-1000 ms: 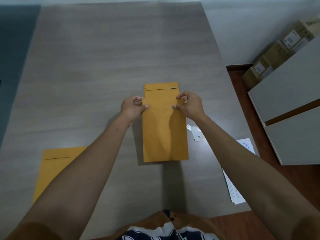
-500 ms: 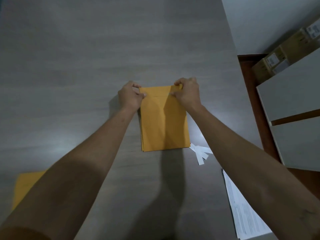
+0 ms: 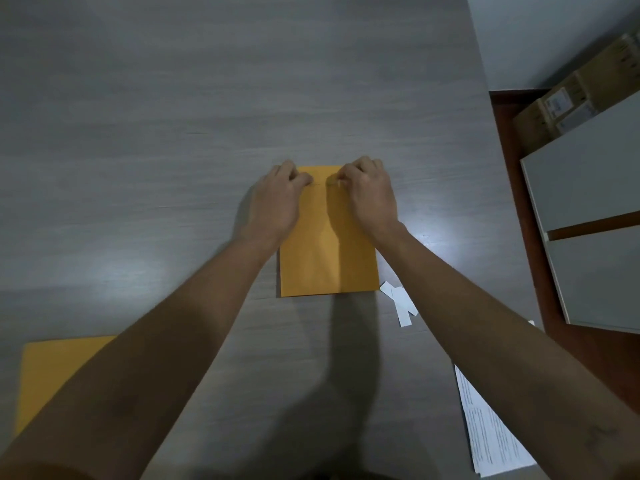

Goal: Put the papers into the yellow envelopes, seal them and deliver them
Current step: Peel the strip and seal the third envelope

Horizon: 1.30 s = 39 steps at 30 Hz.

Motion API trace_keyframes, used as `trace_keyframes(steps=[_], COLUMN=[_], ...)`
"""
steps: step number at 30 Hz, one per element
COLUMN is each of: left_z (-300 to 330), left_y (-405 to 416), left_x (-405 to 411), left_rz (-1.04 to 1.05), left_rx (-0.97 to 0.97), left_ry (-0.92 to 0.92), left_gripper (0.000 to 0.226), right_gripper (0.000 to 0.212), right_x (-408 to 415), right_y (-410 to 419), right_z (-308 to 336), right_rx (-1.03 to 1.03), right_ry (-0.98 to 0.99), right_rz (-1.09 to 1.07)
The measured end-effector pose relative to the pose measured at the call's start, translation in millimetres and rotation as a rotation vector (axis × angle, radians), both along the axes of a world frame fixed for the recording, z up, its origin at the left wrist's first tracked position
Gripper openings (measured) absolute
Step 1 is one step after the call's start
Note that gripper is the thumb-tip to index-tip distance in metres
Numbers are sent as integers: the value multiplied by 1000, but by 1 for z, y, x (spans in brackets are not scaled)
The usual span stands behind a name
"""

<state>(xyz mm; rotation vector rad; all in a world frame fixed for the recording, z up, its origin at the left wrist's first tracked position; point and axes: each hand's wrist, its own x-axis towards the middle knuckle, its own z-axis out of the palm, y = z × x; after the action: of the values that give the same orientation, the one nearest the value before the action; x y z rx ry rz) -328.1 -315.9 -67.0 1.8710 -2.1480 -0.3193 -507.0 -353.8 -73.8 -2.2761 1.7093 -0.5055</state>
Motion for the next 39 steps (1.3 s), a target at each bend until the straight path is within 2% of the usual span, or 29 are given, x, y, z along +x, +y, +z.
trace_keyframes(steps=[4,8,13,19,25,29,34,39], left_z=[-3,-1,1,6,14,20,42,64], left_y=[16,20,22,26,14,6,14,44], left_x=[-7,-8,-9,-8,-7,-3,5,18], left_rz=[-9,-5,-18,-26,84,86,142,166], left_rx=[66,89,138,211,285,362,299,273], left_ry=[-151,-163,-183,-145,78,136,183,147], left_gripper=[45,53,57,61,47,45,51,52], right_gripper=[26,42,38,41,36,41,55,48], right_x=[-7,-10,-7,-2,-1,3,17,35], right_y=[14,22,25,25,12,13,25,49], right_z=[-5,-3,-6,3,19,29,45,66], right_rx=[-43,-75,-89,63,144,225,341,338], right_ry=[109,155,214,296,339,392,468,429], right_rz=[61,108,110,120,141,146,49,8])
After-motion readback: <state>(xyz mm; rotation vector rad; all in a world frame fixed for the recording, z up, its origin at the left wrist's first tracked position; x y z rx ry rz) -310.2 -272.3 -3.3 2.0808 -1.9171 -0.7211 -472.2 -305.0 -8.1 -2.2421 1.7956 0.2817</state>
